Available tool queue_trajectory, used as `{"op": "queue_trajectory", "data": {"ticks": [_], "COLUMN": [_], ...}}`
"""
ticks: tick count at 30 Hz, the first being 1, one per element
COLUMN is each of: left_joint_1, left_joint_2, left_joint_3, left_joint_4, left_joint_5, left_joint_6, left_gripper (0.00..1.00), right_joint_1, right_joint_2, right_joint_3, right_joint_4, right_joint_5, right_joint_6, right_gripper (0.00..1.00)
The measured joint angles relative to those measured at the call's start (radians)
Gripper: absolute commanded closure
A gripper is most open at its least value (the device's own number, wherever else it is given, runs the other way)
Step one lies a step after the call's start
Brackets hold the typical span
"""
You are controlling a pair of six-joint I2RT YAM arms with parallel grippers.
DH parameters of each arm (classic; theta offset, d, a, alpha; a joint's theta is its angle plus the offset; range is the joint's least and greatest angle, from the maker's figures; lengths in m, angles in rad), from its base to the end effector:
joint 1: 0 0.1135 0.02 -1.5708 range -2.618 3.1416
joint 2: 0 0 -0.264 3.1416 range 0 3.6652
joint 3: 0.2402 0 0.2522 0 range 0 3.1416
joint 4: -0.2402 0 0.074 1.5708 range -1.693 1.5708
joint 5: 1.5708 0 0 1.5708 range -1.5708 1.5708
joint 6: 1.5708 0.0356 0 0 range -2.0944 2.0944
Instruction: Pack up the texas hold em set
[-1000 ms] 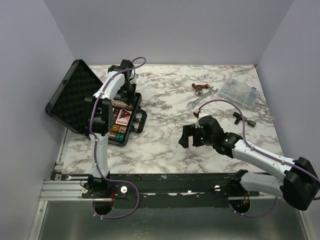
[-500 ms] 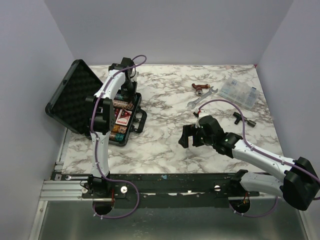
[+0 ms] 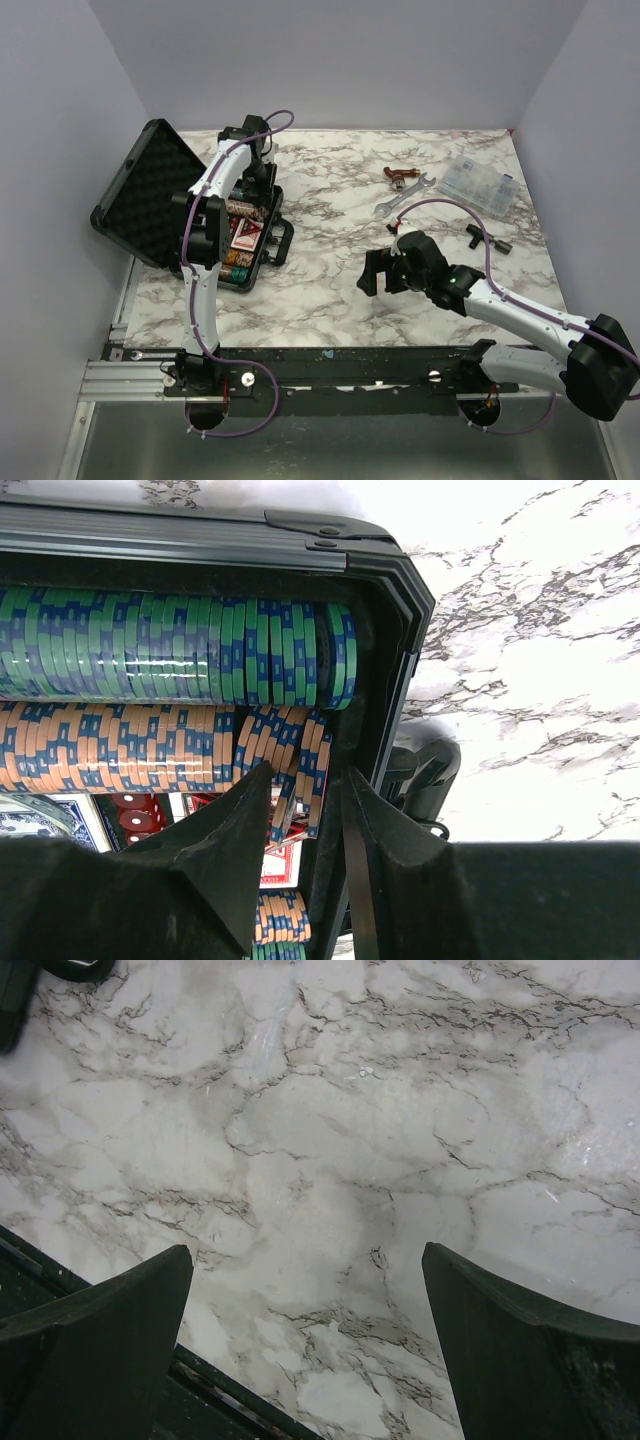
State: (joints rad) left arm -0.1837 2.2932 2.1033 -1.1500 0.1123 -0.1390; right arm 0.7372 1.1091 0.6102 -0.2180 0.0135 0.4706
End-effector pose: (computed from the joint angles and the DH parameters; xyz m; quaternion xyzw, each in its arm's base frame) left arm 0.4628 -0.0900 0.2178 0.0286 0.9914 -0.0735 0.1046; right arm 0.1697 0.1535 0.2133 -0.1182 0.9025 0.2301 0.3443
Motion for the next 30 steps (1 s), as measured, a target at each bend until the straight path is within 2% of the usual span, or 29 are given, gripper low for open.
{"op": "queue_trajectory", "data": {"ticks": [15, 18, 22, 24, 27, 30], "left_joint_1": [0.000, 0.000, 0.000, 0.000, 0.000, 0.002], "left_joint_2": [-0.084, -0.120, -0.214, -0.269, -0.331, -0.362], "left_joint_3": [-0.098, -0.122, -0.226, -0.288, -0.351, -0.386], "left_joint_4": [0.070, 0.088, 0.142, 0.164, 0.193, 0.209], "left_joint_5": [-0.034, -0.039, -0.035, -0.029, -0.018, -0.013], "left_joint_6": [-0.004, -0.006, -0.025, -0.035, -0.050, -0.056], "left_gripper": [0.51, 0.44, 0.41, 0.43, 0.57, 0.63], "right_joint_1": [0.000, 0.000, 0.000, 0.000, 0.000, 0.000], "right_joint_2": [0.000, 0.000, 0.000, -0.001, -0.005, -0.009], "right_joint_3": [0.000, 0.000, 0.000, 0.000, -0.003, -0.007], "right_joint_4": [0.000, 0.001, 0.001, 0.001, 0.001, 0.002], "right_joint_5": [-0.028, -0.031, -0.031, -0.031, -0.031, -0.031], "right_joint_6": [0.000, 0.000, 0.000, 0.000, 0.000, 0.000], "right_gripper": [0.00, 0.00, 0.00, 0.00, 0.00, 0.00]}}
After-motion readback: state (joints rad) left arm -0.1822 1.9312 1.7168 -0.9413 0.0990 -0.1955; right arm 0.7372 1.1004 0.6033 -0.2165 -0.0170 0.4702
